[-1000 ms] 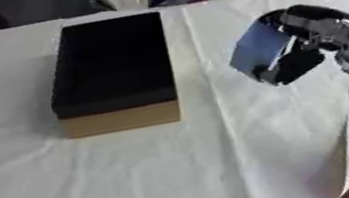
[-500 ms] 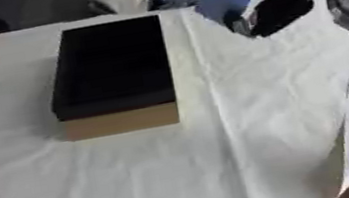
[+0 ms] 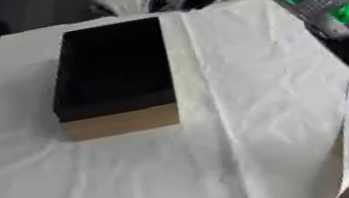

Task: Pick up objects on the table and place them in the box.

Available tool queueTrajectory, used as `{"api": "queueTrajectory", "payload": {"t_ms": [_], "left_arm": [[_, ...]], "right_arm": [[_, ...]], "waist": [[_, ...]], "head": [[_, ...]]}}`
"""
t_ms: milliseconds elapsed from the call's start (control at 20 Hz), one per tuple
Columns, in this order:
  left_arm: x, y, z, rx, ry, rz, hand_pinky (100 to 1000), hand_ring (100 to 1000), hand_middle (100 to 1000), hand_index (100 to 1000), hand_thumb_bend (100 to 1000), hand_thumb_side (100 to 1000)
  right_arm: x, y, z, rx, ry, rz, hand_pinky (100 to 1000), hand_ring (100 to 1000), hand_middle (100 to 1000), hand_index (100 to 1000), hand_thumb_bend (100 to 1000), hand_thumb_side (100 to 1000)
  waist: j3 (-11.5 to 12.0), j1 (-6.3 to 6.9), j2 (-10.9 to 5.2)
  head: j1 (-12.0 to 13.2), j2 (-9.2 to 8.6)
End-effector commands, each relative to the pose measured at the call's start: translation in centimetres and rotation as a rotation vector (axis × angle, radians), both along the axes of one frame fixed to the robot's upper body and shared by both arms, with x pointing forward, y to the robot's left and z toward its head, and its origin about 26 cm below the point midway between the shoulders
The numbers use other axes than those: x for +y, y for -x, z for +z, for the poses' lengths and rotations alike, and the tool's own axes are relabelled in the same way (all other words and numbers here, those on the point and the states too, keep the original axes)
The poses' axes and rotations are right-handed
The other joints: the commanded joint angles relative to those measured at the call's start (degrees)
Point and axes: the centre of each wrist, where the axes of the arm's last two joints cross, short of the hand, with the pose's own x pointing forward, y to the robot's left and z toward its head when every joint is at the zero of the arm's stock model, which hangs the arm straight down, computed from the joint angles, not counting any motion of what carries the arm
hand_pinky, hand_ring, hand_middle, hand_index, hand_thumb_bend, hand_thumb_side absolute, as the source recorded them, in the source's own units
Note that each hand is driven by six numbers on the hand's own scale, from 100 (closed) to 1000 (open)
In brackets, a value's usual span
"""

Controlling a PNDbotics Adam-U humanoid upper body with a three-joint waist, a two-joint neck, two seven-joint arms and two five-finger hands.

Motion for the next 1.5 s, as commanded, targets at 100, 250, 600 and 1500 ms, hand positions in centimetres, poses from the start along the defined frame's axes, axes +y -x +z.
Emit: {"api": "queueTrajectory", "payload": {"t_ms": [100, 250, 600, 1500], "left_arm": [[0.0, 0.2, 0.7, -0.025, -0.024, -0.017, 952, 660, 638, 822, 100, 474], [-0.1, 0.2, 0.7, -0.023, -0.022, -0.025, 951, 661, 638, 823, 100, 473], [-0.3, 0.1, 0.8, -0.025, -0.022, -0.038, 951, 661, 638, 823, 100, 474], [-0.3, 0.1, 0.8, -0.025, -0.023, -0.04, 951, 662, 638, 824, 100, 471]], "right_arm": [[2.2, -1.3, 0.2, 0.313, -0.085, -0.137, 650, 609, 676, 908, 100, 100], [3.7, -2.8, -0.6, 0.34, -0.091, -0.158, 657, 618, 684, 910, 100, 100], [6.2, -5.3, -3.3, 0.451, -0.038, -0.199, 679, 653, 706, 908, 100, 100], [6.9, -4.8, -4.3, 0.573, 0.044, -0.141, 817, 810, 817, 952, 100, 100]], "waist": [[0.5, 0.42, -1.41], [0.97, 0.56, -1.49], [1.49, 0.67, -1.35], [1.39, 0.5, -1.19]], "head": [[-0.63, 0.22], [-1.05, 0.2], [-1.57, 0.36], [-1.33, 0.33]]}}
